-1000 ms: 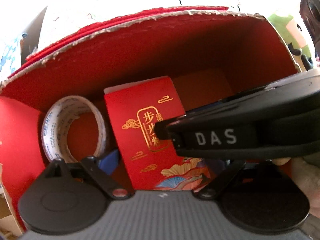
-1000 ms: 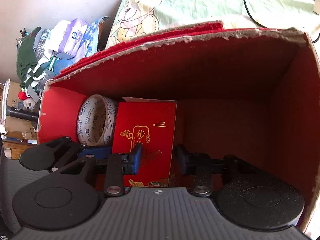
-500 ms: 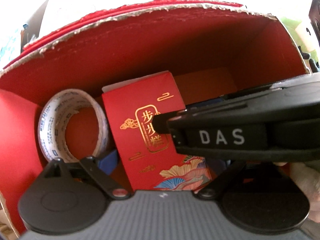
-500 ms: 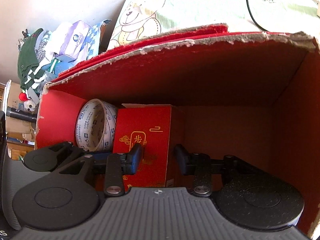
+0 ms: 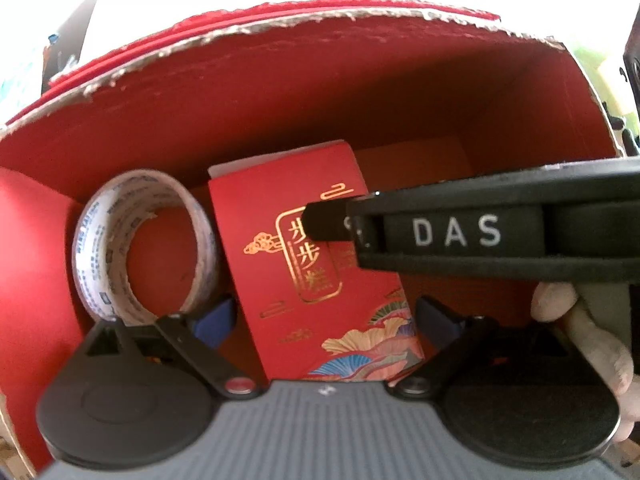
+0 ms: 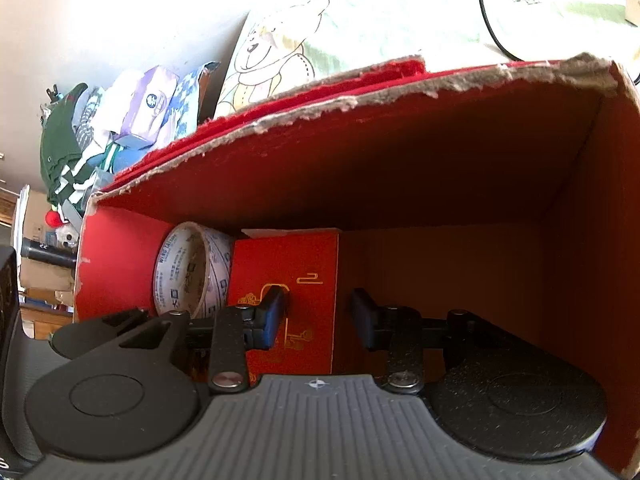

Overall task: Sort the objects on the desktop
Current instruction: 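Set the gift box upright beside the tape roll and open the right gripper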

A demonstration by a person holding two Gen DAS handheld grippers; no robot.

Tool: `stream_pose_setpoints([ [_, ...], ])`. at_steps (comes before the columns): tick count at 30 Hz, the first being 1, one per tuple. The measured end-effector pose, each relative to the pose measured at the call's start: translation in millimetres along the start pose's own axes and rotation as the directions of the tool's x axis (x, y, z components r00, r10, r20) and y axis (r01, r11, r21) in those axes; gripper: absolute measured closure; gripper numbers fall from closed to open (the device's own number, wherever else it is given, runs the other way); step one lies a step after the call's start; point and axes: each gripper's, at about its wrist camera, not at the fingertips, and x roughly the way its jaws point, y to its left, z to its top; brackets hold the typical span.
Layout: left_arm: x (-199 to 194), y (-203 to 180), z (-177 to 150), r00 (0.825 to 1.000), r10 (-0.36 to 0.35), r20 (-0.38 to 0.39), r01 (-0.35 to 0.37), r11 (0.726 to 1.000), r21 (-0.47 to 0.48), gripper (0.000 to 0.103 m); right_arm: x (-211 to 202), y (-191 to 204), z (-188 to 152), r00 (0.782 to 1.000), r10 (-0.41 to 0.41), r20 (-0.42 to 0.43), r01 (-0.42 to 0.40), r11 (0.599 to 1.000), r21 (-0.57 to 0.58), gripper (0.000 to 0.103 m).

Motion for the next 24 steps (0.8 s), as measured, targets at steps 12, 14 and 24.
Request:
stream_pose_setpoints([
  [12, 2, 21, 8, 1.0, -0.019, 0.007, 0.019, 0.999, -0.042, 0.006, -8, -2, 1, 0.996, -0.025, 0.081, 0.024, 1.0, 0.014, 0.062],
  [14, -2, 23, 7, 1.0, -0.002, 0.022, 0.003, 0.999, -0.042, 0.006, -10, -3, 0, 0.995, -0.01, 0.098, 0.009, 1.0, 0.019, 0.062],
  [24, -20, 8, -10, 0.985, 0.131, 0.112, -0.131, 0.991, -0.004, 0.008, -6, 6, -1, 0.997, -0.001, 0.083, 0.004, 1.0, -0.028, 0.062],
])
